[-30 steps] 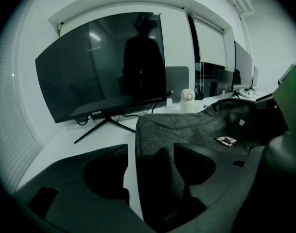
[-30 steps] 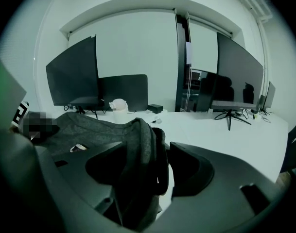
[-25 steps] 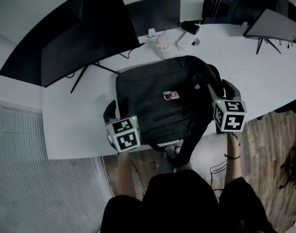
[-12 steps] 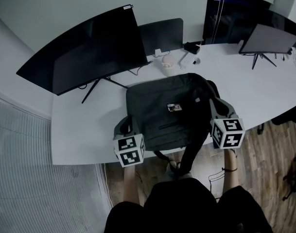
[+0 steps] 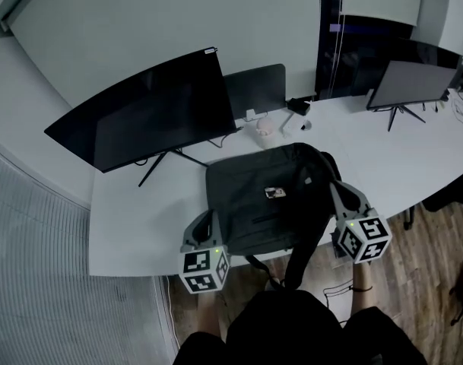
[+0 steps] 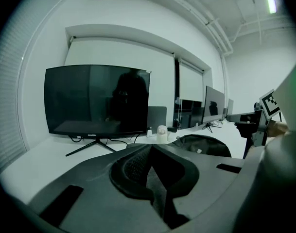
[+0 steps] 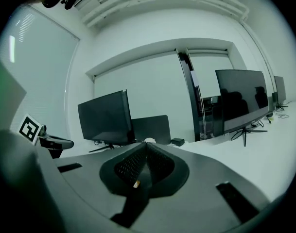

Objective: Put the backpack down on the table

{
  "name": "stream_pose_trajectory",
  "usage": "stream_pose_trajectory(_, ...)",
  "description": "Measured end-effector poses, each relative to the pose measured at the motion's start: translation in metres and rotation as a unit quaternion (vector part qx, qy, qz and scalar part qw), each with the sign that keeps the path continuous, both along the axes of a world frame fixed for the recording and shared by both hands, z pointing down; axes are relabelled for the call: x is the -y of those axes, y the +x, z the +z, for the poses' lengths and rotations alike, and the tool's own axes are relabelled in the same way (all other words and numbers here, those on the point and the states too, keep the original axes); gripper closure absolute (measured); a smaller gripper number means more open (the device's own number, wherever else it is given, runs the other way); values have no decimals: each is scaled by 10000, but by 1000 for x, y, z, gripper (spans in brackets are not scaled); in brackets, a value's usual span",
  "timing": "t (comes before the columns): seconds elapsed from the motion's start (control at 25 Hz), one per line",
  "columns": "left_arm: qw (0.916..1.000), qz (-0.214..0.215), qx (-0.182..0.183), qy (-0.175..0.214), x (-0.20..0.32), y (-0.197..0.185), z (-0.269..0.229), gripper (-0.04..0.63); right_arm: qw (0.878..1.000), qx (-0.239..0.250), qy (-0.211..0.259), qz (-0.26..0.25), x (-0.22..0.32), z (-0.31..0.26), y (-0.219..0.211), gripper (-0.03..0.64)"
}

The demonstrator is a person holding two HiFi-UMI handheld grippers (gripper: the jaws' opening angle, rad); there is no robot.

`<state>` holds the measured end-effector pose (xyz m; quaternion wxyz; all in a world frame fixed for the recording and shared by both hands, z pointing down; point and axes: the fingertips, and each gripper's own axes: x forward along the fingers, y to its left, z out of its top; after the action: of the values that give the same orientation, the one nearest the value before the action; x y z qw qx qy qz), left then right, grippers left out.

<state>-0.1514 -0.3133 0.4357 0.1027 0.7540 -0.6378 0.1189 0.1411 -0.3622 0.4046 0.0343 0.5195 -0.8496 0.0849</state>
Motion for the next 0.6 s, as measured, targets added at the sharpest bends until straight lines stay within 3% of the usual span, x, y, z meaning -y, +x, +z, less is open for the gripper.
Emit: stream_pose_trajectory(0.6, 9959, 128, -332, 836, -22, -13, -52, 580, 9963, 469, 720, -62, -28, -55, 8, 603)
